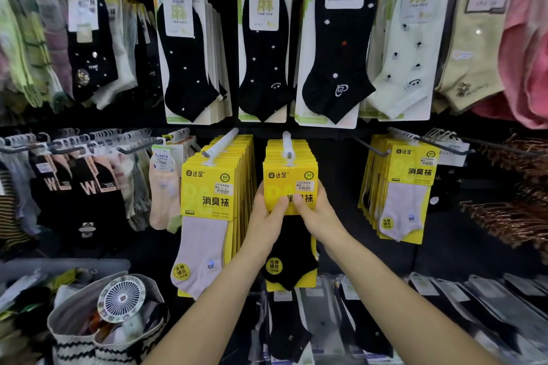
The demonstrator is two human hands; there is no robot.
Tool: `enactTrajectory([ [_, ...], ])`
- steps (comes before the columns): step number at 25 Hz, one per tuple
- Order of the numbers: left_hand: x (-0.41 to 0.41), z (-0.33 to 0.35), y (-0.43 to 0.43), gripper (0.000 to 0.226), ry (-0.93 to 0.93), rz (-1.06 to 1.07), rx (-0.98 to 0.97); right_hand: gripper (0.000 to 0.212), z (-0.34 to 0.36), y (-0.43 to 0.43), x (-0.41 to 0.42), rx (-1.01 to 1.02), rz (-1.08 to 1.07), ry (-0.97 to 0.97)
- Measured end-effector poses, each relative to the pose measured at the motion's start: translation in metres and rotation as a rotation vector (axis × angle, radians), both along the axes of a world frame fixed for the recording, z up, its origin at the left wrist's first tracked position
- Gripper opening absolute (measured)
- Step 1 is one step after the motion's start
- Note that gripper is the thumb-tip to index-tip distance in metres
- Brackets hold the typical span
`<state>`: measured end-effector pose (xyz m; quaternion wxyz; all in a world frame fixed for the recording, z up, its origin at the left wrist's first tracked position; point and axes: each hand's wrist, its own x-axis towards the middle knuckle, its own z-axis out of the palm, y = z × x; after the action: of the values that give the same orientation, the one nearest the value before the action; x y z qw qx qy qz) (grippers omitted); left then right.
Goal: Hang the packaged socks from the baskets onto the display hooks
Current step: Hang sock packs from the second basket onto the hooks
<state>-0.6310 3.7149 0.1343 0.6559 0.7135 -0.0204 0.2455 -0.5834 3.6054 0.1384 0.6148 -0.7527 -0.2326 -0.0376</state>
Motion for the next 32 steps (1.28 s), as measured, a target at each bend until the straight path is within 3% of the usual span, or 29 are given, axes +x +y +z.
enactTrajectory([
  [4, 0.001, -0.008, 0.002, 0.018, 0.092, -0.019, -0.099, 0.059, -0.012, 0.001, -0.005, 0.092, 0.049, 0.063],
  [9, 0.002, -0.024, 0.005, 0.042, 0.139, -0.035, -0.156, 0.072, -0.028, -0.005, -0.007, 0.059, 0.057, 0.077],
  [13, 0.0, -0.029, 0.005, 0.042, 0.197, -0.032, -0.24, 0.075, -0.027, -0.01, -0.008, 0.087, 0.124, 0.158],
  [16, 0.008, -0.007, 0.009, 0.042, 0.143, -0.024, -0.317, 0.085, -0.009, -0.015, 0.003, 0.2, 0.058, 0.255],
  [19, 0.022, 0.034, 0.013, 0.035, 0.054, -0.035, -0.458, 0.078, 0.025, -0.016, 0.023, 0.299, -0.015, 0.349],
  [22, 0.038, 0.061, 0.019, 0.038, 0.121, -0.061, -0.555, 0.074, 0.051, -0.01, 0.033, 0.377, 0.049, 0.421],
  [26, 0.045, 0.066, 0.02, 0.032, 0.252, -0.068, -0.495, 0.058, 0.06, -0.002, 0.038, 0.382, 0.134, 0.496],
  [32, 0.045, 0.059, 0.022, 0.037, 0.236, -0.062, -0.504, 0.052, 0.053, 0.0, 0.04, 0.336, 0.071, 0.45],
])
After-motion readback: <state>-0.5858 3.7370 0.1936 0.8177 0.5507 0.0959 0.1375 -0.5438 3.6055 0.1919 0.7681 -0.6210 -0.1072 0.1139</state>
